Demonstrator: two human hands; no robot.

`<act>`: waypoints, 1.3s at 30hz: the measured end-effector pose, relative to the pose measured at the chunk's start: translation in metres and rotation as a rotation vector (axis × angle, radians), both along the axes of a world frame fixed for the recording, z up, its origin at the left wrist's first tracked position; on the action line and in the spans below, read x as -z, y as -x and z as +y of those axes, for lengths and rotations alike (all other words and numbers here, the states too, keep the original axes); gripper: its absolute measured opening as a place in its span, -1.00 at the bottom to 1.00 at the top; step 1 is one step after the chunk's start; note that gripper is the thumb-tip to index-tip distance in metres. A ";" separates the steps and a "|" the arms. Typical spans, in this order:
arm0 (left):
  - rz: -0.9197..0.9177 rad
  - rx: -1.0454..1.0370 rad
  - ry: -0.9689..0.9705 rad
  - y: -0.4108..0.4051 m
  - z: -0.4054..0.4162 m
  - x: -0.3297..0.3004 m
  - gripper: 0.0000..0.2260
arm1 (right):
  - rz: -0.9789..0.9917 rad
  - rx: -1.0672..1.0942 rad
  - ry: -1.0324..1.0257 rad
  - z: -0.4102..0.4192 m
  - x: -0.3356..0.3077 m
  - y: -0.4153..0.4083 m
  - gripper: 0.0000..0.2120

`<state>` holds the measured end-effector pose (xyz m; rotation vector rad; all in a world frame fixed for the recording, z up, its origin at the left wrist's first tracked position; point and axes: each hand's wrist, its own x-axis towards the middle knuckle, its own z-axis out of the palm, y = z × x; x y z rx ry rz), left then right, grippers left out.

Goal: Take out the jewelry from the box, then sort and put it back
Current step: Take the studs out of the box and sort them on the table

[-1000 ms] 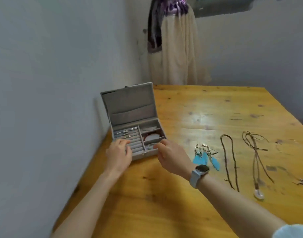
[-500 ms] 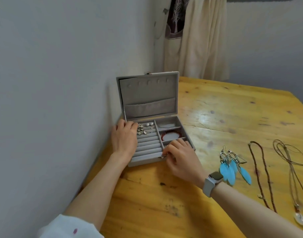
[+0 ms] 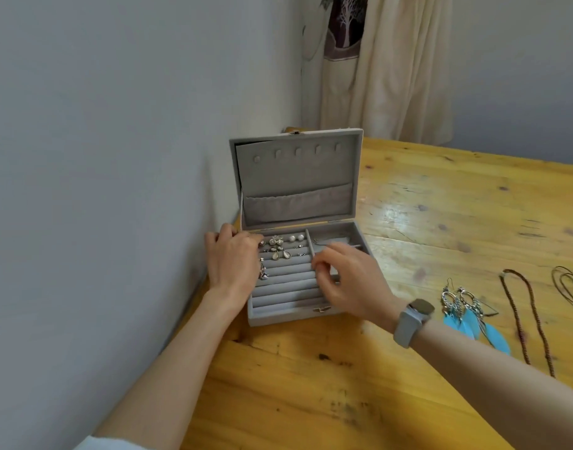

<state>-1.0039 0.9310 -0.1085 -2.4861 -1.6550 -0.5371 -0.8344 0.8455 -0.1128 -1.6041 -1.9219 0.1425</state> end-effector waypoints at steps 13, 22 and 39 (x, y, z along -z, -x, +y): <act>-0.537 0.029 0.039 0.019 -0.018 -0.003 -0.85 | -0.107 -0.077 0.103 0.082 0.000 0.032 -0.79; -0.801 -0.064 0.330 0.033 -0.053 0.002 -0.90 | -0.197 -0.130 0.054 0.072 0.004 0.036 -0.80; -0.532 0.264 0.568 0.030 -0.135 0.026 -0.89 | 0.466 -0.067 0.343 -0.078 0.001 0.018 -0.87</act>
